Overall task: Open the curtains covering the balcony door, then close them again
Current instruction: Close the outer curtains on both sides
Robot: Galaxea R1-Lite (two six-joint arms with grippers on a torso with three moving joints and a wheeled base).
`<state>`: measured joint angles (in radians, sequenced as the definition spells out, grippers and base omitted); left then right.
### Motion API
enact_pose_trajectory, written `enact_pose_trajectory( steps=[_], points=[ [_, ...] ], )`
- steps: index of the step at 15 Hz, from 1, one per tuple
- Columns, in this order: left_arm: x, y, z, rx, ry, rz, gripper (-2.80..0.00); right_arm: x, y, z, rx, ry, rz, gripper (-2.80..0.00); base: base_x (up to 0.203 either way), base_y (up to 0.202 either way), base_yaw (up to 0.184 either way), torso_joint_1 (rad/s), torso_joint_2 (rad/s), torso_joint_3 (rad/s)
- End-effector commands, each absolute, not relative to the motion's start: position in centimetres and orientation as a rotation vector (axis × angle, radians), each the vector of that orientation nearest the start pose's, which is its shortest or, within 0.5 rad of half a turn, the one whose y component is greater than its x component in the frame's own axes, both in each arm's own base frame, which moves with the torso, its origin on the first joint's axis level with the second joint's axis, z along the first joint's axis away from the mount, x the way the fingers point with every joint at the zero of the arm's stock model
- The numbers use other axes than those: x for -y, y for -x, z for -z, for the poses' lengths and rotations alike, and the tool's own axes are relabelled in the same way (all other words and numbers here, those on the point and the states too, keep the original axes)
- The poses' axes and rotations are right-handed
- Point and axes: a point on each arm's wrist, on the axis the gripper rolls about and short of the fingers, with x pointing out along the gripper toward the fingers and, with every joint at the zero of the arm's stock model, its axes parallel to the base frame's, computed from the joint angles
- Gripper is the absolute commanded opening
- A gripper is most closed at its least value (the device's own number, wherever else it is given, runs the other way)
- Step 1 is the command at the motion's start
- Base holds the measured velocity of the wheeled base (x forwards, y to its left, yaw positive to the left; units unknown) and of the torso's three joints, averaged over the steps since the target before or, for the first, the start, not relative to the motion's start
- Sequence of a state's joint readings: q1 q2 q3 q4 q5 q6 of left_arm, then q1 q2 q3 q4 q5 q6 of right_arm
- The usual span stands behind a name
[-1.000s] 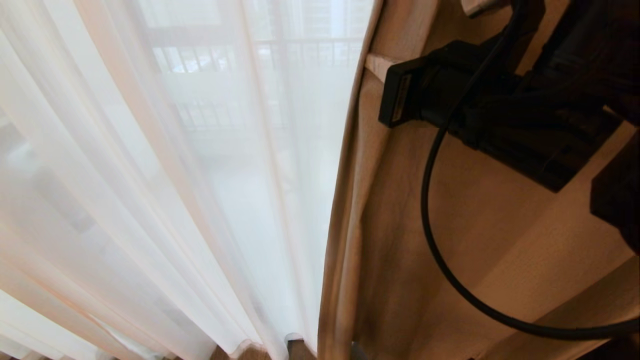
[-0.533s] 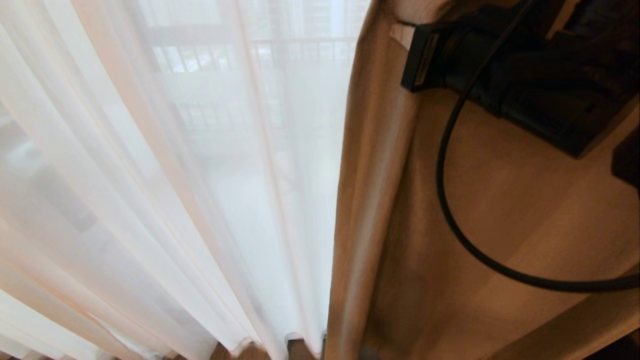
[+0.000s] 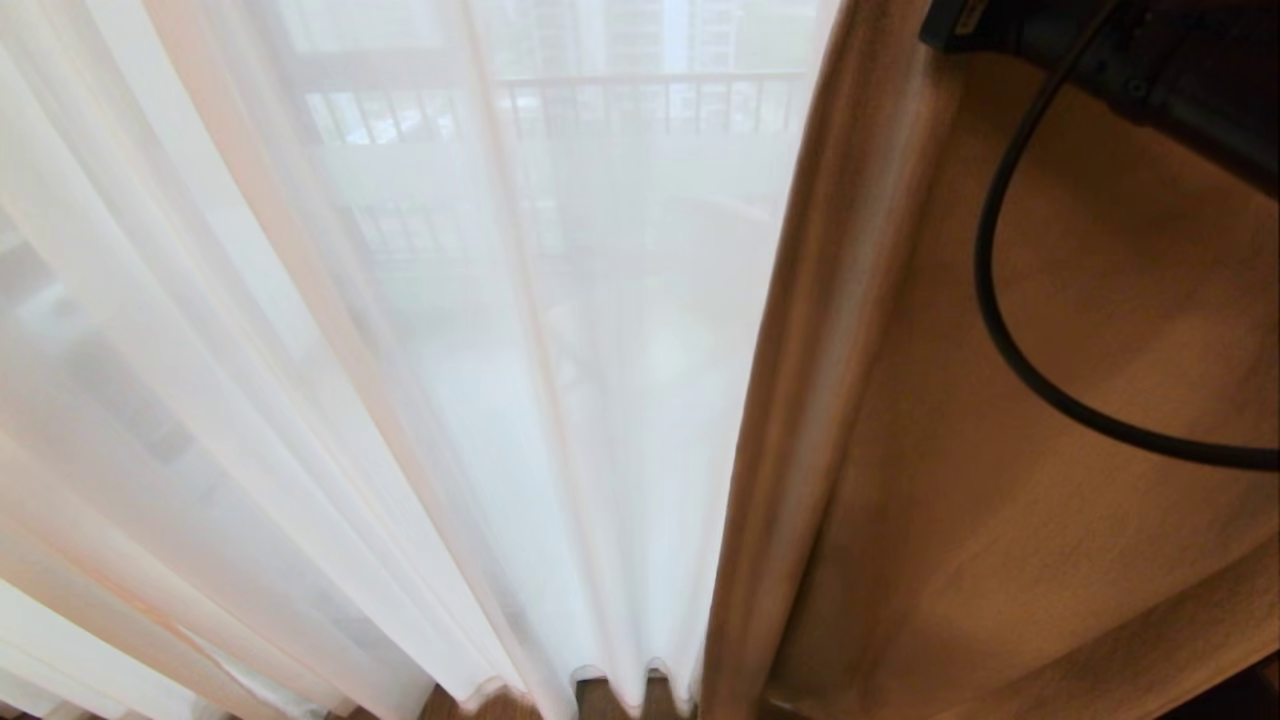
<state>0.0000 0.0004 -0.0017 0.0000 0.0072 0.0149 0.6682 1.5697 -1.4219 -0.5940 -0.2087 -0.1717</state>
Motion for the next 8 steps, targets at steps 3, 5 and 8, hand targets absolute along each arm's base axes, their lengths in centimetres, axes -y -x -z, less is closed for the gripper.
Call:
enact_pose_trajectory(
  steps=[3,5,8],
  points=[
    [0.0,2.3,-7.6,0.001,-0.015,-0.008,-2.80,-15.5,-20.4,-39.6,0.461,-0.029,-0.408,0.00,0.000,0.000,0.000,0.000,0.00,0.000],
    [0.0,2.3,-7.6,0.001,-0.015,-0.008,-2.80,-15.0,-19.8,-39.0,0.445,-0.014,-0.408,0.00,0.000,0.000,0.000,0.000,0.00,0.000],
    [0.0,2.3,-7.6,0.001,-0.015,-0.008,-2.80,-13.9,-18.4,-37.7,0.417,0.008,-0.410,0.00,0.000,0.000,0.000,0.000,0.00,0.000]
  ],
)
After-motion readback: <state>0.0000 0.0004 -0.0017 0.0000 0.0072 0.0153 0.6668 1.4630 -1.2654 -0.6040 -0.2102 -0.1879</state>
